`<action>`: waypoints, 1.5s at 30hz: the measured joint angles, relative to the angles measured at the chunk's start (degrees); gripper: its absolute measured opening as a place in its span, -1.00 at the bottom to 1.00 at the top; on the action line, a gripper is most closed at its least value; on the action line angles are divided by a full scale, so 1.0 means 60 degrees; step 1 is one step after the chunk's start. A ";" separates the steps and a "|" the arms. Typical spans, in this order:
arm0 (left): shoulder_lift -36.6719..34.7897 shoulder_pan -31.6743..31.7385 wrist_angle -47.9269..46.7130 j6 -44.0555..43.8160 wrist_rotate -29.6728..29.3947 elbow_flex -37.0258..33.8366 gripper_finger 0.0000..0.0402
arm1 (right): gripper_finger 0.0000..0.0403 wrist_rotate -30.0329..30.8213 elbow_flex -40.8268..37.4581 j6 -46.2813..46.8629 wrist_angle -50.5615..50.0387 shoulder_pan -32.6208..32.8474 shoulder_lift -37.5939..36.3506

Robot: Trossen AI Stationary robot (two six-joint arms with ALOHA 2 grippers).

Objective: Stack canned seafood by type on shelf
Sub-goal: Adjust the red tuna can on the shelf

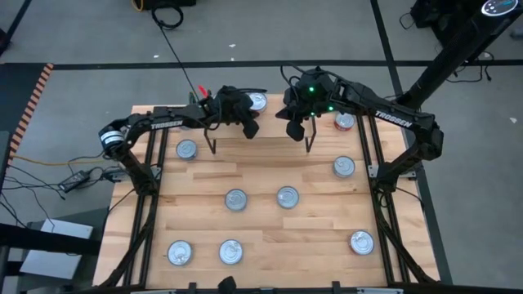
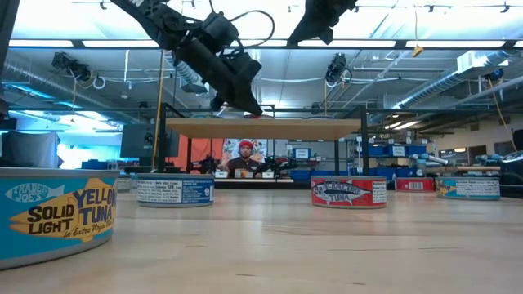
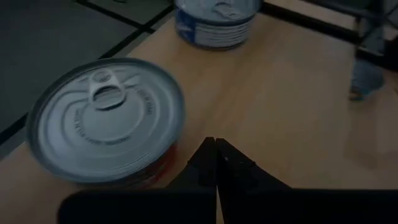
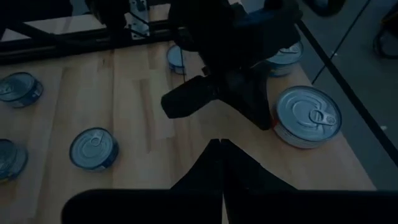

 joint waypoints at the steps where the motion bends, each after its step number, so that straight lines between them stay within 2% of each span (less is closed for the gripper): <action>1: 0.0000 0.0033 -0.0026 0.0000 -0.0091 0.0000 -1.00 | -0.98 0.0002 0.0000 0.0001 0.0004 0.0000 0.0000; 19: -0.0017 0.0431 0.0091 -0.0011 -0.0343 -0.0004 -1.00 | -0.97 0.0160 -0.0004 0.0006 -0.0020 -0.0151 0.0000; 21: -0.0150 0.0411 0.0052 -0.0018 -0.0311 -0.0004 -1.00 | -0.97 0.0245 -0.0004 -0.0038 -0.0231 -0.0315 0.0000; 25: -0.0707 0.0167 0.0106 -0.0025 -0.0074 -0.0004 -1.00 | -0.97 0.1042 -0.0430 -0.0709 -0.0614 -0.0865 -0.0026; 29: -0.1175 -0.0060 0.0154 -0.0025 0.0426 -0.0004 -1.00 | -0.97 0.0800 -0.1164 -0.0782 -0.0670 -0.1593 0.0003; 33: -0.1406 -0.0101 0.0249 -0.0053 0.0456 0.0004 -1.00 | -0.97 0.0905 -0.1897 -0.0471 0.0183 -0.2105 0.0004; 38: -0.1206 0.0135 0.0513 -0.0233 -0.0889 0.0007 -1.00 | -0.97 0.0904 -0.2144 -0.0068 0.1131 -0.2427 0.0004; 41: -0.0787 0.0464 0.0405 -0.0244 -0.0922 0.0164 -1.00 | -0.97 0.0903 -0.2143 -0.0035 0.1487 -0.2490 -0.0003; 45: 0.0014 0.0812 -0.0793 -0.0123 -0.0766 0.1264 -1.00 | -0.97 0.0880 -0.2142 -0.0032 0.1382 -0.2499 -0.0004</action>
